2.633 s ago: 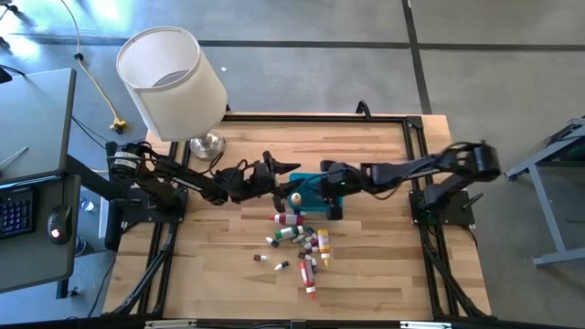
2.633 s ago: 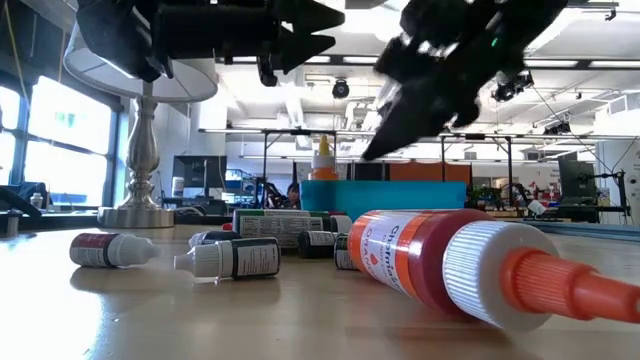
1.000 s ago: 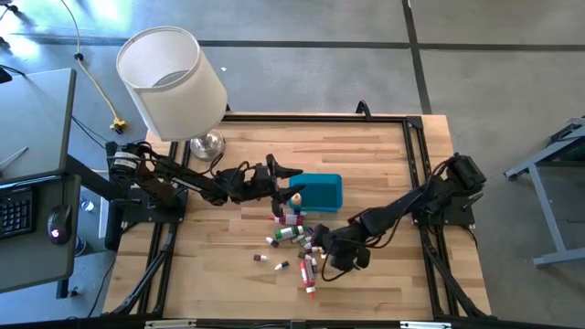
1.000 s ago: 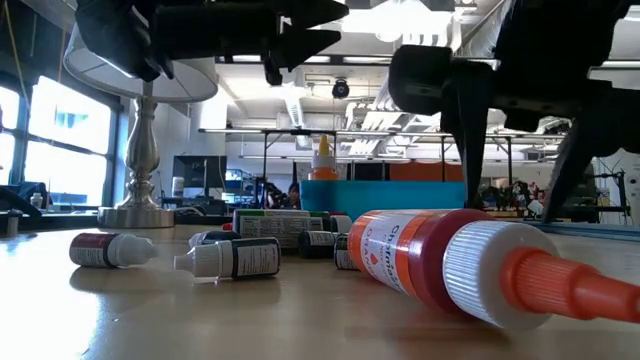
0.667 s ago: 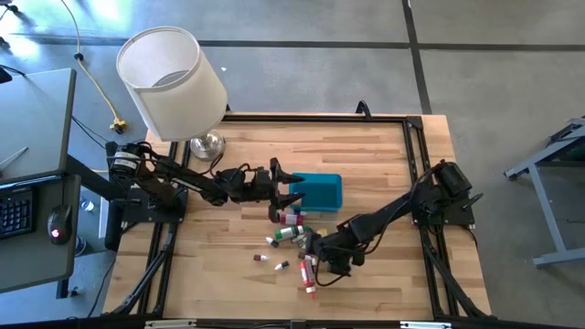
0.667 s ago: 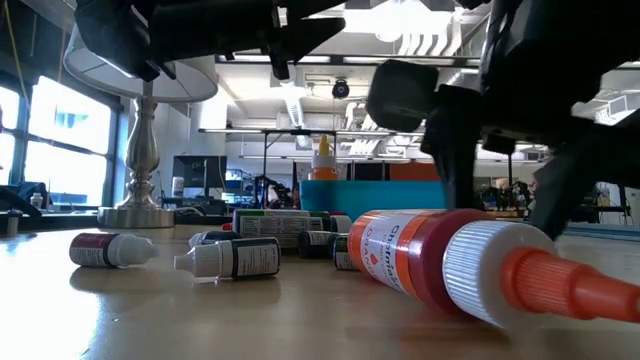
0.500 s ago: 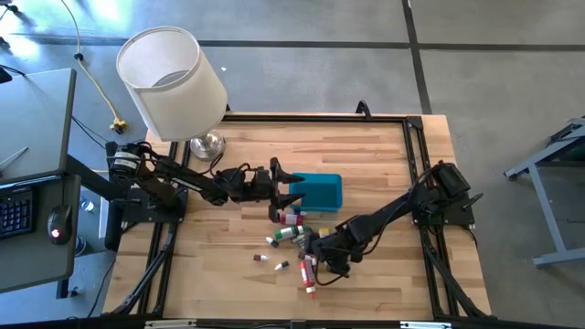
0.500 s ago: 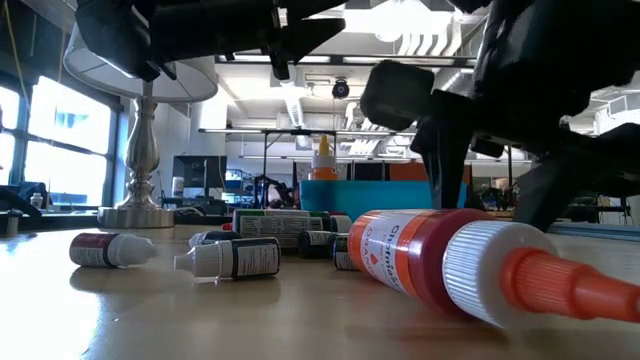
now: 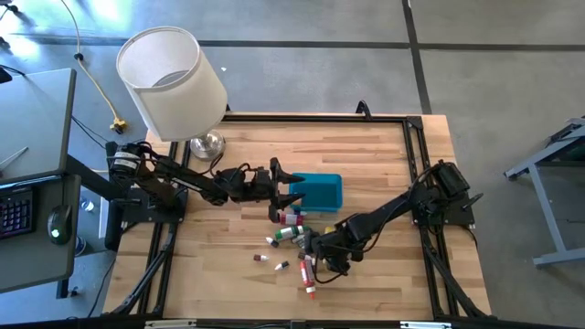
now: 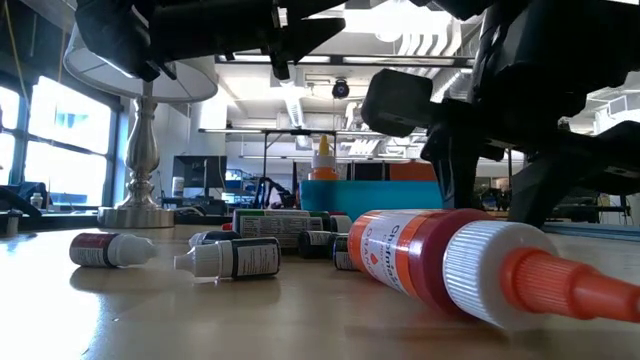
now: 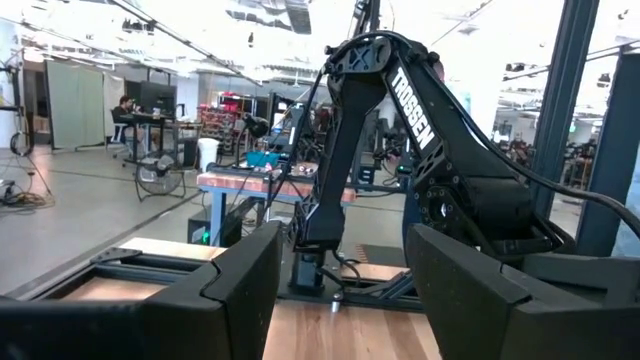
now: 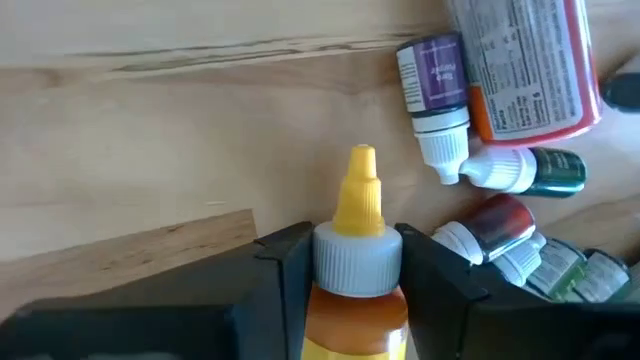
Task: Pick & Place food coloring
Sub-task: Put the large yellow food coloring bottle into the bin
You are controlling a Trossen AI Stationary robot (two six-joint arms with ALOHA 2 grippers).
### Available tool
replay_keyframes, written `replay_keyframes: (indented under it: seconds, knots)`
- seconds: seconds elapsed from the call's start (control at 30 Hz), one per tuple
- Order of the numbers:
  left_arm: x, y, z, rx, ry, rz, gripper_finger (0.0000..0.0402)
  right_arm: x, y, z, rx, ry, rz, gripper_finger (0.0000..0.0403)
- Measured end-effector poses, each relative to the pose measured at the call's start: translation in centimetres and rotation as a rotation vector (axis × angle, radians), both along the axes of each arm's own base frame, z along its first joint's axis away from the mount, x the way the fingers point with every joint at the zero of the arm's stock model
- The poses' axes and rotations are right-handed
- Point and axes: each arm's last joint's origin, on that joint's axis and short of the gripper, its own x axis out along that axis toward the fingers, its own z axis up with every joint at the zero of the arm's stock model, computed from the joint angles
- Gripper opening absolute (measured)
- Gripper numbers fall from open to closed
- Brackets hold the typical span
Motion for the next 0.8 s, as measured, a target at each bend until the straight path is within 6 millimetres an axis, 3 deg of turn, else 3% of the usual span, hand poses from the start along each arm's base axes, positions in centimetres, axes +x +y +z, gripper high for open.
replay_keyframes:
  seconds: [0.23,0.43,0.63,0.8]
  knots:
    - [0.0,0.0,0.0,0.000,0.000,0.000,0.0214,-0.6,0.4,1.0,-0.048,-0.038,-0.145,0.0117]
    - [0.0,0.0,0.1,-0.049,-0.017,-0.015,0.0214,-2.7,1.0,6.6,-0.136,-0.260,-0.298,0.0116]
    - [-0.1,-0.1,0.3,-0.054,-0.034,-0.037,0.0214,-5.2,-0.7,14.1,0.213,-0.531,-0.596,0.0114]
    - [-0.1,0.0,0.3,-0.054,-0.033,-0.034,0.0214,-7.6,-4.6,16.3,0.431,-0.836,-0.634,0.0125]
